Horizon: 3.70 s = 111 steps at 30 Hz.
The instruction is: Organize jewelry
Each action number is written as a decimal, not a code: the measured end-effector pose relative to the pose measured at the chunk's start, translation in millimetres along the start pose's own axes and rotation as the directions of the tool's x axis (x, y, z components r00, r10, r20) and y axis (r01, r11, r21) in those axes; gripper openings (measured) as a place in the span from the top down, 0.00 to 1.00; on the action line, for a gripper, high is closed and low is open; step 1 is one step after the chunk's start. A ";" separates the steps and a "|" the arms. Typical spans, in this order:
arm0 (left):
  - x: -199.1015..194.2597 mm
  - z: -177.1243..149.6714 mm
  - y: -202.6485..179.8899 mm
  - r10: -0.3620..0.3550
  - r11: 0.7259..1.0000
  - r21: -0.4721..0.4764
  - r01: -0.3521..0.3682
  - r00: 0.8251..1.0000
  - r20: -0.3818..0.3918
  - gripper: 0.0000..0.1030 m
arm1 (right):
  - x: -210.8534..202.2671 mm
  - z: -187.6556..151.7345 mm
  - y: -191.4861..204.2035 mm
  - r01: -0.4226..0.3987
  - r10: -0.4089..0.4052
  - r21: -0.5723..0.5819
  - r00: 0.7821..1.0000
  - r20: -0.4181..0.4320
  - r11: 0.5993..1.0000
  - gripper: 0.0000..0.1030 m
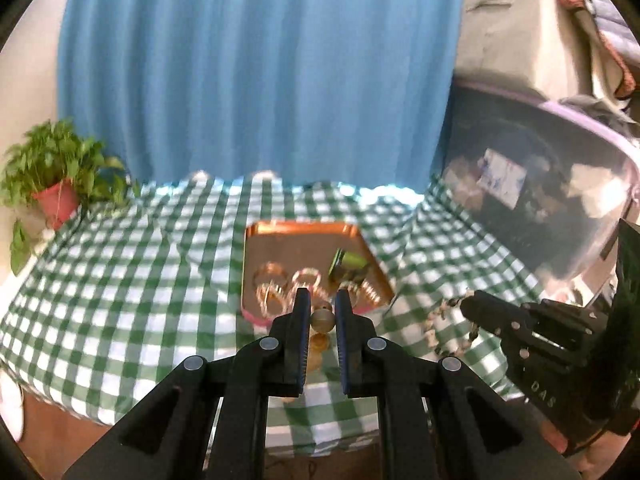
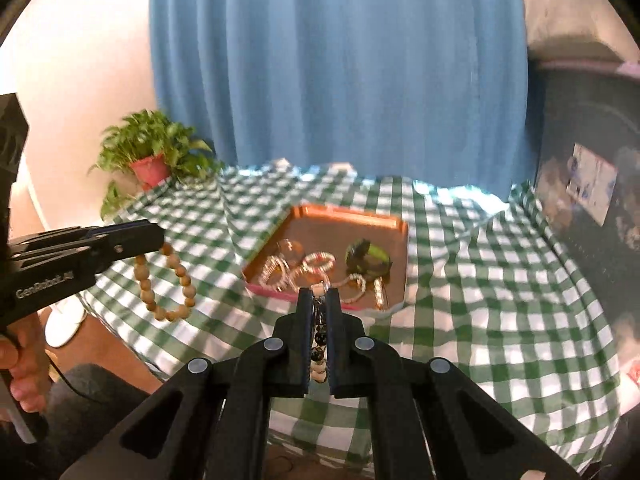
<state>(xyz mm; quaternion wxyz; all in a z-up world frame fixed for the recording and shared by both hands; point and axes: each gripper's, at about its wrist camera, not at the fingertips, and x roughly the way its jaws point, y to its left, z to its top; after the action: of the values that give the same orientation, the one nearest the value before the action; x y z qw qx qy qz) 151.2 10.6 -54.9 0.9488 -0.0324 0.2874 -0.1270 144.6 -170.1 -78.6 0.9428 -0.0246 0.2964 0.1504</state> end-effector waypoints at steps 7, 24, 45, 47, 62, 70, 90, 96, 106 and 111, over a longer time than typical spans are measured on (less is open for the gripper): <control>-47.3 17.3 -22.0 -0.019 0.998 0.063 0.012 0.993 0.116 0.88 | -52.6 22.2 15.6 -0.014 0.017 -0.026 0.994 0.111 1.000 0.95; 21.8 19.0 -7.6 -0.044 0.998 0.048 0.042 0.998 0.047 0.88 | -6.9 27.7 20.7 -0.049 0.054 -0.055 0.995 0.084 0.997 0.98; 174.5 38.4 32.1 -0.054 0.999 0.000 0.054 0.995 -0.085 0.88 | 125.5 42.4 -27.0 -0.055 0.055 -0.012 0.998 -0.015 0.998 0.98; 188.1 36.3 37.7 -0.067 0.998 -0.014 0.065 0.992 -0.103 0.88 | 137.9 42.5 -29.9 -0.058 0.057 -0.015 0.998 -0.023 0.998 0.98; 289.8 -3.1 78.8 -0.057 0.996 -0.085 0.035 0.960 -0.273 0.88 | 242.4 9.5 -48.5 -0.044 0.044 0.005 0.982 -0.182 0.999 0.98; 309.3 -16.6 78.9 -0.007 0.999 -0.039 -0.006 0.948 -0.318 0.88 | 269.3 -2.2 -60.0 0.013 -0.011 0.007 0.969 -0.245 1.000 0.98; 266.9 -20.6 60.2 0.058 0.998 -0.007 -0.061 0.973 -0.224 0.24 | 254.8 -11.5 -65.2 0.061 -0.030 0.119 0.967 -0.252 0.991 0.46; 234.5 -24.4 53.2 0.055 0.996 -0.051 -0.069 0.971 -0.234 0.24 | 223.5 -25.6 -54.5 0.081 -0.045 0.132 0.965 -0.260 0.988 0.46; 135.7 -23.6 24.5 0.059 0.997 -0.044 -0.069 0.981 -0.185 0.24 | 145.0 -15.1 -19.3 0.074 -0.047 0.128 0.978 -0.205 0.989 0.45; 68.1 -14.3 6.7 0.119 0.991 -0.044 -0.126 0.982 -0.144 0.23 | 90.6 -3.9 2.9 0.063 -0.046 0.108 0.987 -0.155 0.992 0.43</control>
<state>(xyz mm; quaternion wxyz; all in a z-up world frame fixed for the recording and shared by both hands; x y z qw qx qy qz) 199.4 -0.5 -104.3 0.9309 -0.0305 0.3587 -0.0627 212.1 -143.5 -133.0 0.9210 0.0093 0.3748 0.1053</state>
